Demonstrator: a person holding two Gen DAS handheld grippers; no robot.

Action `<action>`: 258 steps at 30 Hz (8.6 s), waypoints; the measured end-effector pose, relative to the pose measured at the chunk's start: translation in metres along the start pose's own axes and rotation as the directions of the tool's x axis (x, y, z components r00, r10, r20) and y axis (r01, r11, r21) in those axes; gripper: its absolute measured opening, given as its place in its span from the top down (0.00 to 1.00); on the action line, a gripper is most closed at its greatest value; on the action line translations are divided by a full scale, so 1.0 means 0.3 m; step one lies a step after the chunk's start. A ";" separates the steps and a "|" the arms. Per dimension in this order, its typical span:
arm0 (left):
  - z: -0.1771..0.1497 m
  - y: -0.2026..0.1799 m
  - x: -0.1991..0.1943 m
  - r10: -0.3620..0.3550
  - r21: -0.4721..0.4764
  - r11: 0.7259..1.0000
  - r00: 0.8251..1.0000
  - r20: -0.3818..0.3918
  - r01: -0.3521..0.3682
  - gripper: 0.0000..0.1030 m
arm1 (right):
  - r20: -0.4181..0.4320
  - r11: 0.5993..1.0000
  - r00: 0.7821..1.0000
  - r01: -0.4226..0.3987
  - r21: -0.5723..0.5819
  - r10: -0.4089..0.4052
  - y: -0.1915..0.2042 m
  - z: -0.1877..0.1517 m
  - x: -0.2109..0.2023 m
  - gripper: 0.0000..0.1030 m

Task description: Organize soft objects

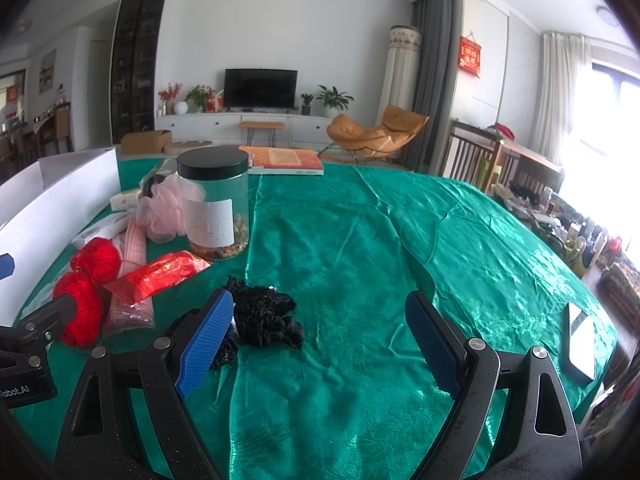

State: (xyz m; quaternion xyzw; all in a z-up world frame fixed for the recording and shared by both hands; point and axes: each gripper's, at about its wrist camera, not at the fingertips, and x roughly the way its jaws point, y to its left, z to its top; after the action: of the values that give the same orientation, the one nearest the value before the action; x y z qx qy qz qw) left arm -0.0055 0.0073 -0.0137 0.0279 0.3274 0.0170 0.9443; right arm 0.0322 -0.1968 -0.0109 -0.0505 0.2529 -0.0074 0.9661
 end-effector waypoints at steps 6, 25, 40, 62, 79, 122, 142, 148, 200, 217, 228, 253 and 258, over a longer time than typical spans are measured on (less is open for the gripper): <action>-0.006 -0.008 0.006 0.003 0.004 1.000 1.000 -0.008 -0.003 0.00 | -0.004 1.000 1.000 -0.002 -0.003 0.002 0.011 -0.002 0.008 0.13; -0.018 -0.015 0.009 0.005 0.009 1.000 1.000 -0.012 -0.005 0.00 | -0.006 1.000 1.000 -0.004 -0.002 0.004 0.011 -0.003 0.010 0.13; -0.021 -0.033 0.011 0.004 0.025 1.000 1.000 -0.021 -0.004 0.00 | -0.008 1.000 1.000 -0.004 -0.001 0.004 0.011 -0.003 0.010 0.13; -0.023 -0.033 0.013 0.005 0.026 1.000 1.000 -0.021 -0.004 0.00 | -0.010 1.000 1.000 -0.005 -0.001 0.005 0.014 -0.004 0.012 0.13; -0.051 -0.036 0.036 0.004 0.030 1.000 0.999 -0.045 -0.003 0.00 | -0.012 1.000 1.000 -0.005 0.000 0.005 0.009 -0.001 0.012 0.13; -0.079 0.024 0.242 0.023 0.028 0.999 0.967 -0.253 -0.016 0.00 | -0.198 0.960 0.945 -0.234 0.155 0.262 -0.028 -0.054 0.124 0.13; -0.138 0.146 0.154 -0.084 -0.061 0.996 0.958 -0.273 0.069 0.00 | -0.258 0.968 0.951 -0.116 0.221 0.173 -0.197 -0.045 0.255 0.13; -0.129 0.110 0.212 -0.041 -0.014 0.999 0.959 -0.281 0.039 0.00 | -0.255 0.987 0.953 -0.158 0.037 0.162 -0.084 -0.032 0.248 0.13; 0.013 0.109 0.413 0.013 0.032 0.999 0.969 -0.248 -0.005 0.00 | -0.380 0.991 0.915 -0.113 0.076 0.134 -0.097 -0.105 0.328 0.11; 0.012 0.113 0.415 0.011 0.030 1.000 0.969 -0.248 -0.003 0.00 | -0.380 0.991 0.916 -0.111 0.077 0.132 -0.097 -0.106 0.328 0.11; 0.014 0.112 0.415 0.009 0.029 1.000 0.969 -0.249 -0.002 0.00 | -0.379 0.991 0.916 -0.110 0.077 0.132 -0.097 -0.106 0.328 0.11; 0.005 0.101 0.403 0.038 0.003 0.999 0.967 -0.252 -0.038 0.00 | -0.378 0.991 0.916 -0.110 0.079 0.131 -0.096 -0.107 0.327 0.11; -0.009 0.091 0.342 -0.023 0.055 0.997 0.935 -0.353 0.046 0.00 | -0.379 0.991 0.916 -0.111 0.080 0.133 -0.097 -0.104 0.333 0.10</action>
State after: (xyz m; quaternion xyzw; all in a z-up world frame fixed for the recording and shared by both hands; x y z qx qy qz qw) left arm 0.0730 0.0399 -0.0772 0.0481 0.4920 -0.0051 0.8692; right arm 0.1044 -0.2327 -0.0839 -0.0049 0.4390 0.0358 0.8978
